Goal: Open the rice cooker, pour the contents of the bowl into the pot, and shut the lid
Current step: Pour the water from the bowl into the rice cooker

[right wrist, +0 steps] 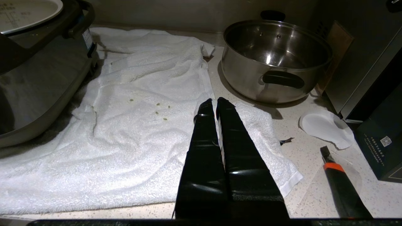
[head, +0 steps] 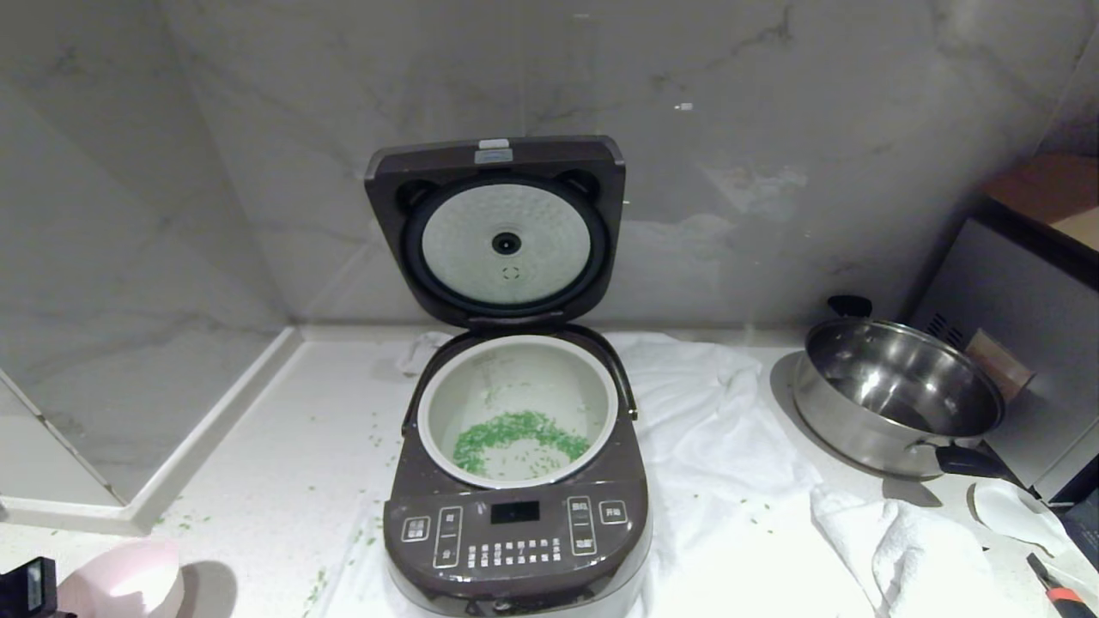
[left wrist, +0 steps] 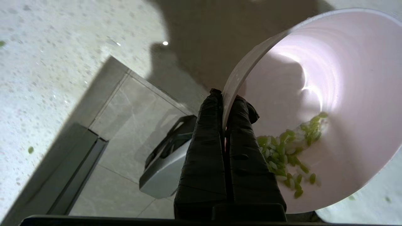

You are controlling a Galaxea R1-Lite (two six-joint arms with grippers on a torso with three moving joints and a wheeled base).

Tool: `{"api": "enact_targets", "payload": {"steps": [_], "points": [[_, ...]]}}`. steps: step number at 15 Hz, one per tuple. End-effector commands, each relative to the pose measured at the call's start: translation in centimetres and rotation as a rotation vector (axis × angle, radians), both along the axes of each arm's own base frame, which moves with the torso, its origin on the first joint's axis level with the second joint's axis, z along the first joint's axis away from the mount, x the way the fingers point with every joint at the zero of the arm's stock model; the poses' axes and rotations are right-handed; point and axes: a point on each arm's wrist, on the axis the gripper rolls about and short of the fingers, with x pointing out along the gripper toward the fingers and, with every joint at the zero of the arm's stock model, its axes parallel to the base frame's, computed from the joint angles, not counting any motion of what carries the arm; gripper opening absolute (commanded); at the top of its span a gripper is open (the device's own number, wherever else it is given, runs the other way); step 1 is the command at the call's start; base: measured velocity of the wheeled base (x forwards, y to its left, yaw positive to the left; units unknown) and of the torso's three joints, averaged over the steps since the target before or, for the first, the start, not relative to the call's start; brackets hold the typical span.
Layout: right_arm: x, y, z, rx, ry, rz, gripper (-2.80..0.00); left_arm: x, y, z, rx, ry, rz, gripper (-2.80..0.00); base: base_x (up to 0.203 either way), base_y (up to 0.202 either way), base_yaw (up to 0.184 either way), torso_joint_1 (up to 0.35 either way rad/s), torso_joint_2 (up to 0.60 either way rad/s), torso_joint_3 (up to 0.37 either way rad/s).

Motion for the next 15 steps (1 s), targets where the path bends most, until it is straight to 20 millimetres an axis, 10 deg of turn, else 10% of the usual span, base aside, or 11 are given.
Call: {"api": "enact_targets", "payload": {"steps": [1, 8, 9, 15], "points": [[0.0, 0.0, 0.0, -0.001, 0.001, 0.001, -2.8, 0.4, 1.9, -3.6, -0.007, 0.041, 0.044, -2.8, 0.0, 0.0, 0.0, 0.0, 0.0, 0.0], [0.0, 0.0, 0.0, -0.001, 0.001, 0.001, -2.8, 1.3, 4.5, -5.8, 0.061, 0.024, 0.12, -2.8, 0.0, 0.0, 0.0, 0.0, 0.0, 0.0], [0.0, 0.0, 0.0, -0.001, 0.001, 0.001, -2.8, 1.4, 4.5, -5.6, 0.064, 0.02, 0.12, 0.0, 0.0, 0.0, 0.0, 0.0, 0.0, 0.0], [0.0, 0.0, 0.0, -0.001, 0.001, 0.001, -2.8, 1.7, 4.0, -2.9, 0.114, -0.055, 0.125, 0.0, 0.0, 0.0, 0.0, 0.0, 0.0, 0.0]]}}
